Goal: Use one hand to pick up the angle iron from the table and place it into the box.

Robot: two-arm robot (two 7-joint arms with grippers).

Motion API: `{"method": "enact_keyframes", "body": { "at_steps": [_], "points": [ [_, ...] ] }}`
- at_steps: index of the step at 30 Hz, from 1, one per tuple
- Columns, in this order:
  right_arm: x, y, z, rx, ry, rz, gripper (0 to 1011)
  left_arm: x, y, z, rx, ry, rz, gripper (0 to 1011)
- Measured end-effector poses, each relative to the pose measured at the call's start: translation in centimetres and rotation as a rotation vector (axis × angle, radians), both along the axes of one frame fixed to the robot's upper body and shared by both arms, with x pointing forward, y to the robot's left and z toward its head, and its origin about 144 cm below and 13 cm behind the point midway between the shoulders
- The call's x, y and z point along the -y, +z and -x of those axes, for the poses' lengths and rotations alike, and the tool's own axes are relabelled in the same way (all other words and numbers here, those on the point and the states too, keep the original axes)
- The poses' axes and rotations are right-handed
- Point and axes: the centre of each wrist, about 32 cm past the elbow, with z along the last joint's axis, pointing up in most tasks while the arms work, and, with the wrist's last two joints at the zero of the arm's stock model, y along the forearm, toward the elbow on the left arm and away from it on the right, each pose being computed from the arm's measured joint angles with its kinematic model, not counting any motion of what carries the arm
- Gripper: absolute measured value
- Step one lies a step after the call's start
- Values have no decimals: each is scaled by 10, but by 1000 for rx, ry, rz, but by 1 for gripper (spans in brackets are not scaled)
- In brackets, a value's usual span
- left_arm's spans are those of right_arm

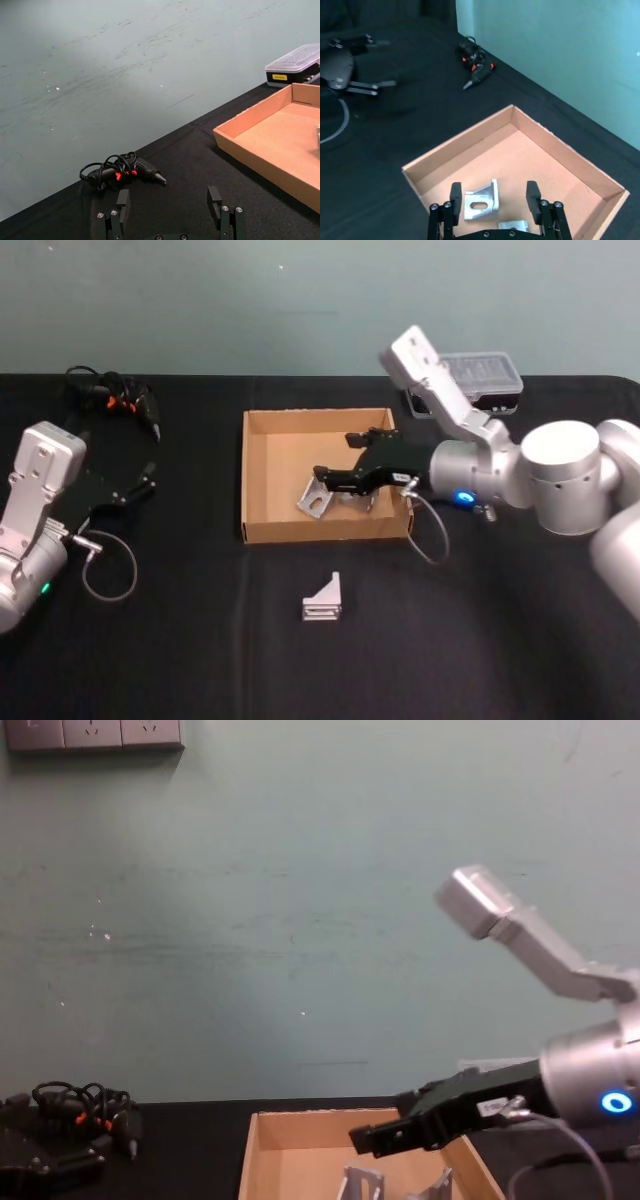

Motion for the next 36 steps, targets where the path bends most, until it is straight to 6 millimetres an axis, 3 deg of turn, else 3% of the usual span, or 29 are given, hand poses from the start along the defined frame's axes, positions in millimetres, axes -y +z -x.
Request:
{"method": "enact_keyframes", "body": {
  "at_steps": [4, 8, 18, 36],
  "points": [
    [12, 7, 15, 21, 23, -10, 926, 0, 0, 0, 0, 0, 0, 1011],
    [22, 12, 29, 25, 68, -6, 1003, 0, 0, 0, 0, 0, 0, 1011],
    [37, 19, 52, -11, 264, 70, 1002, 0, 0, 0, 0, 0, 0, 1011],
    [39, 13, 52, -124, 435, 216, 1003, 0, 0, 0, 0, 0, 0, 1011]
  ]
}}
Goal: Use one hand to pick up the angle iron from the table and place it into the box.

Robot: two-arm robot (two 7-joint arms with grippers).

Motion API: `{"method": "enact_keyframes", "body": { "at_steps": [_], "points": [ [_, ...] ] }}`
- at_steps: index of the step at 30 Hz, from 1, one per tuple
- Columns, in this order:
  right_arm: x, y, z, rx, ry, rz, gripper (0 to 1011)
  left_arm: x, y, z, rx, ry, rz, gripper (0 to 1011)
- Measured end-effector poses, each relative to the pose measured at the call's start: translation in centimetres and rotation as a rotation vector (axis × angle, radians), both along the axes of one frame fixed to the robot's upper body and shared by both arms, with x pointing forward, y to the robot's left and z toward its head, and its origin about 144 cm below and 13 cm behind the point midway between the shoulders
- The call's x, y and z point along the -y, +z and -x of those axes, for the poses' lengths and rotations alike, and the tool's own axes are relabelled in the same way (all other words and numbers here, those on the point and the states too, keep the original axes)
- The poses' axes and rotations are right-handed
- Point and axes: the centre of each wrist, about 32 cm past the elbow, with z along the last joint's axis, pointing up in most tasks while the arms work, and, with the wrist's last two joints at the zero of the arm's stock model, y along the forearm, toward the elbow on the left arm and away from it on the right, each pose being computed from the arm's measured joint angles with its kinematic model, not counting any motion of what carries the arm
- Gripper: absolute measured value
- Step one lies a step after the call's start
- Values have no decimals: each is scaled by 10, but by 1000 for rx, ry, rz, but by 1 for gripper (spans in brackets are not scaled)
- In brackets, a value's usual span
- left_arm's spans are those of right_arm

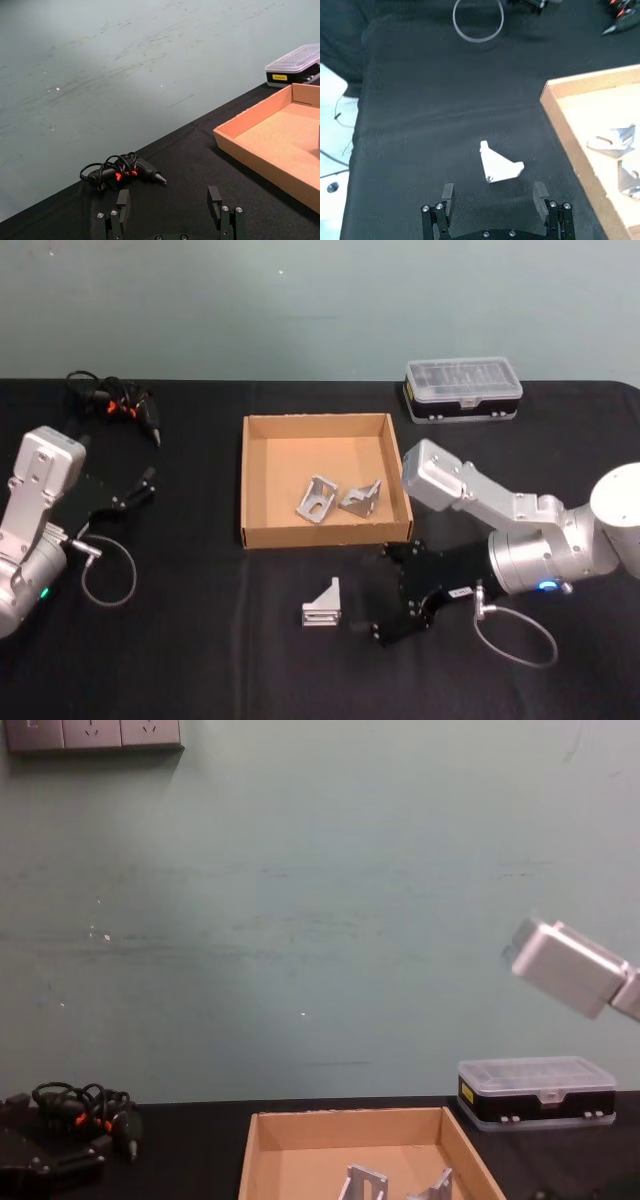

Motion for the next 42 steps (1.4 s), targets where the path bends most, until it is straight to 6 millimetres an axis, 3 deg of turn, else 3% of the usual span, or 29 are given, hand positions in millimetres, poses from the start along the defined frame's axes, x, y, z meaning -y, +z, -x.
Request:
{"method": "enact_keyframes", "body": {
  "at_steps": [42],
  "points": [
    [-29, -26, -40, -37, 36, 39, 1003, 0, 0, 0, 0, 0, 0, 1011]
  ]
}}
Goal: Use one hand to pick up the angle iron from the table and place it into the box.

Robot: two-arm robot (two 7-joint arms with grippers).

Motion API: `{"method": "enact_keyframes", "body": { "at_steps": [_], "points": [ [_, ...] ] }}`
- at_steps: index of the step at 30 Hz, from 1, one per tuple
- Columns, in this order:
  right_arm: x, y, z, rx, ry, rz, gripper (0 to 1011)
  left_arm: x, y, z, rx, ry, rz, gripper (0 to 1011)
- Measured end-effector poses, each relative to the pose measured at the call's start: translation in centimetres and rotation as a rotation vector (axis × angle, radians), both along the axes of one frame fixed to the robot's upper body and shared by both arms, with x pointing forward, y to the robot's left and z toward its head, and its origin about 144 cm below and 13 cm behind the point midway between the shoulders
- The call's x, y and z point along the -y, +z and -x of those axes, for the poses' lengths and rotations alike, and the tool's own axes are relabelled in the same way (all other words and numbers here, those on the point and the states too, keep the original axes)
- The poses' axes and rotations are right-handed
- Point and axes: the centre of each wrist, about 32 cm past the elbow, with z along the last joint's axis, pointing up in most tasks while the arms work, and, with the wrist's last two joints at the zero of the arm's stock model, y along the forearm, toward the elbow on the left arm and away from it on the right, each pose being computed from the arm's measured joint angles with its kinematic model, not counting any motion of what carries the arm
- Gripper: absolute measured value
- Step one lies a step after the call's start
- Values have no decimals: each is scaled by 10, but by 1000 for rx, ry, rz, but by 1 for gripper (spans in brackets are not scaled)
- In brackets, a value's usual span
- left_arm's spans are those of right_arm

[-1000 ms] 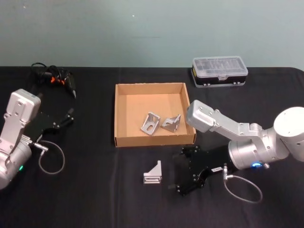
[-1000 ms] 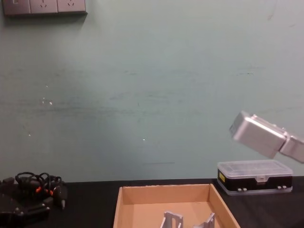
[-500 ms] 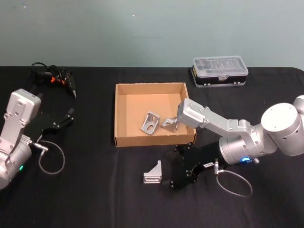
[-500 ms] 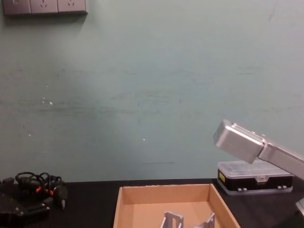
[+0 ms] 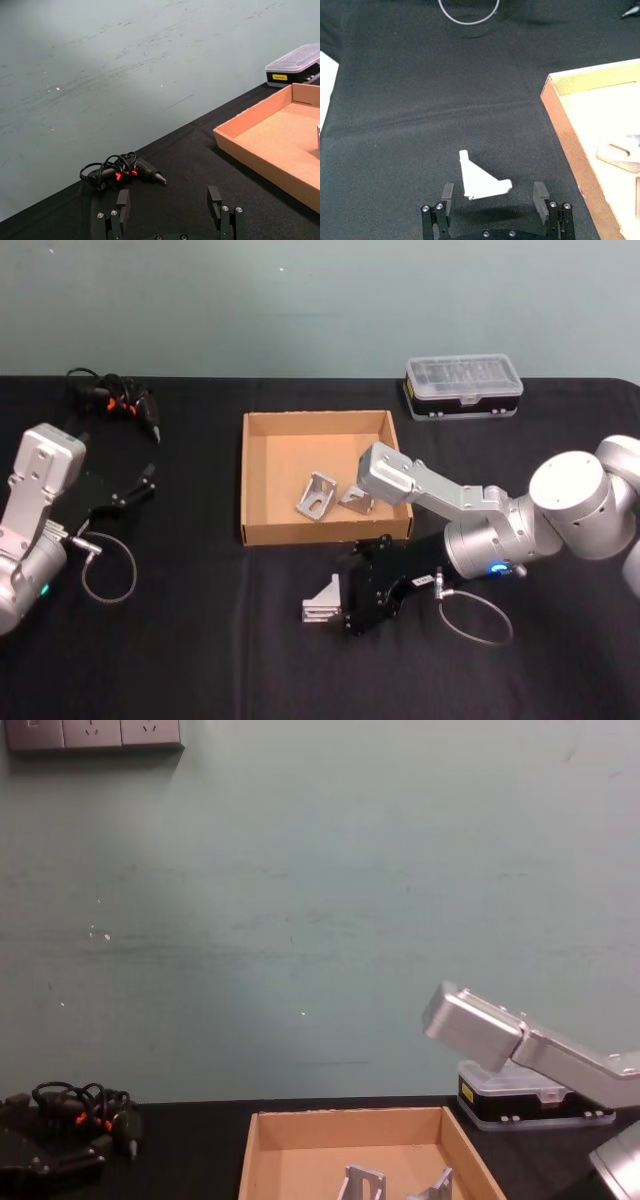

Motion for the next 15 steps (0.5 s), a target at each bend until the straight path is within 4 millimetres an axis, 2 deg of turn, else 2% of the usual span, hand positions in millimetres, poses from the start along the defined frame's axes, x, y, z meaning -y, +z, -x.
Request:
{"method": "enact_keyframes", "body": {
  "at_steps": [15],
  "points": [
    [-11, -4, -5, 2, 22, -2, 1003, 0, 0, 0, 0, 0, 0, 1011]
  ]
}}
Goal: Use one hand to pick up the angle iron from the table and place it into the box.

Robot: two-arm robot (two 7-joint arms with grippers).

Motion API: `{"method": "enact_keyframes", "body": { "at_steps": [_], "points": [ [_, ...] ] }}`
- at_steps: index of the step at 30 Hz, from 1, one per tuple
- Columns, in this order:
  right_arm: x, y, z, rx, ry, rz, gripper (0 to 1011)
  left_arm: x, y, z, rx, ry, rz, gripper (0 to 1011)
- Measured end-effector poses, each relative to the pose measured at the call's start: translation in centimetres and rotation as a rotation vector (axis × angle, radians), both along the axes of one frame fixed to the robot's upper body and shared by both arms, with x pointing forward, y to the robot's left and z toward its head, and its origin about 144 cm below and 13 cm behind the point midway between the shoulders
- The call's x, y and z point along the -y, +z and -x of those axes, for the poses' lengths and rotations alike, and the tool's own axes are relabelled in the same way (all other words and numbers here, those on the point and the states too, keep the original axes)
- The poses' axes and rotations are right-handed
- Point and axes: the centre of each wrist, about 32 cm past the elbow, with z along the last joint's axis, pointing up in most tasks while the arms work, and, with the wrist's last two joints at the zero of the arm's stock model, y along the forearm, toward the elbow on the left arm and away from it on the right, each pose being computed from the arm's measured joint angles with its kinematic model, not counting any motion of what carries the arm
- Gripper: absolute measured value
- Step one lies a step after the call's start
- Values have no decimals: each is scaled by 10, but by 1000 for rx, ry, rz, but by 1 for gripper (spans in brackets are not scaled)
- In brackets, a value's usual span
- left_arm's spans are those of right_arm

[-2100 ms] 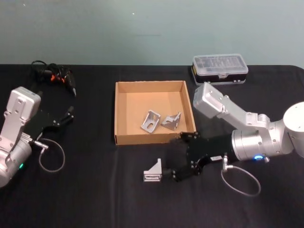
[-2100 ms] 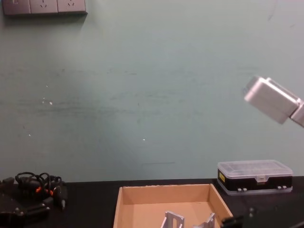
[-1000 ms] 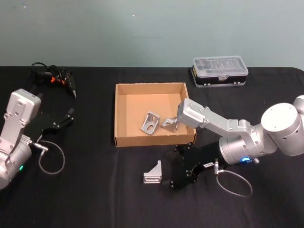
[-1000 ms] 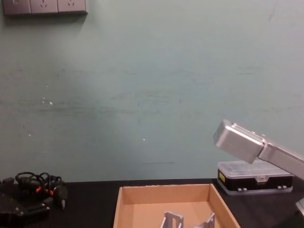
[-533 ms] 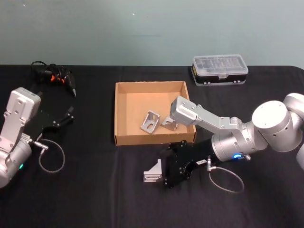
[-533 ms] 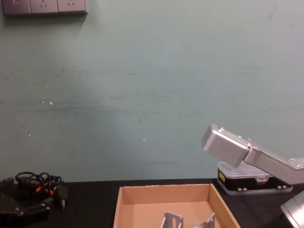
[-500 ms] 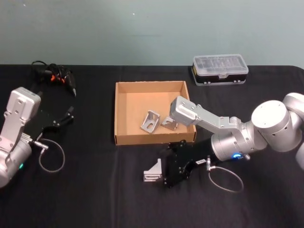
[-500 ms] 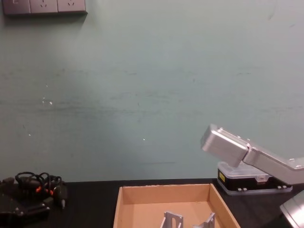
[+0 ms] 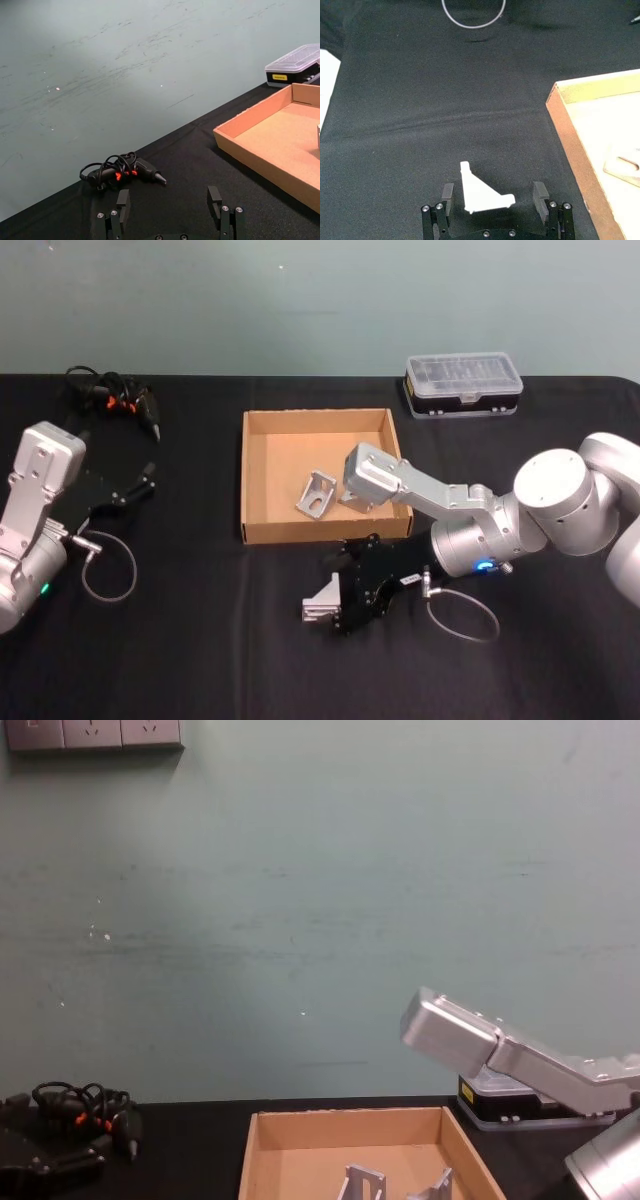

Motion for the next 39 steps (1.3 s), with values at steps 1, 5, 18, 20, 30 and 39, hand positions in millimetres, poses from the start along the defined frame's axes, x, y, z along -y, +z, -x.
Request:
{"method": "enact_keyframes", "body": {
  "at_steps": [1, 5, 18, 20, 30, 39],
  "points": [
    [-1, 0, 0, 0, 2, 0, 1003, 0, 0, 0, 0, 0, 0, 1011],
    [-3, -1, 0, -1, 9, 0, 1003, 0, 0, 0, 0, 0, 0, 1011],
    [-4, -1, 1, -2, 7, 7, 747, 0, 0, 0, 0, 0, 0, 1011],
    [-4, -1, 1, -1, 6, 9, 687, 0, 0, 0, 0, 0, 0, 1011],
    [-5, -1, 2, 5, 4, 7, 542, 0, 0, 0, 0, 0, 0, 1011],
    [-3, 13, 6, 53, -11, -25, 543, 0, 0, 0, 0, 0, 0, 1011]
  ]
}}
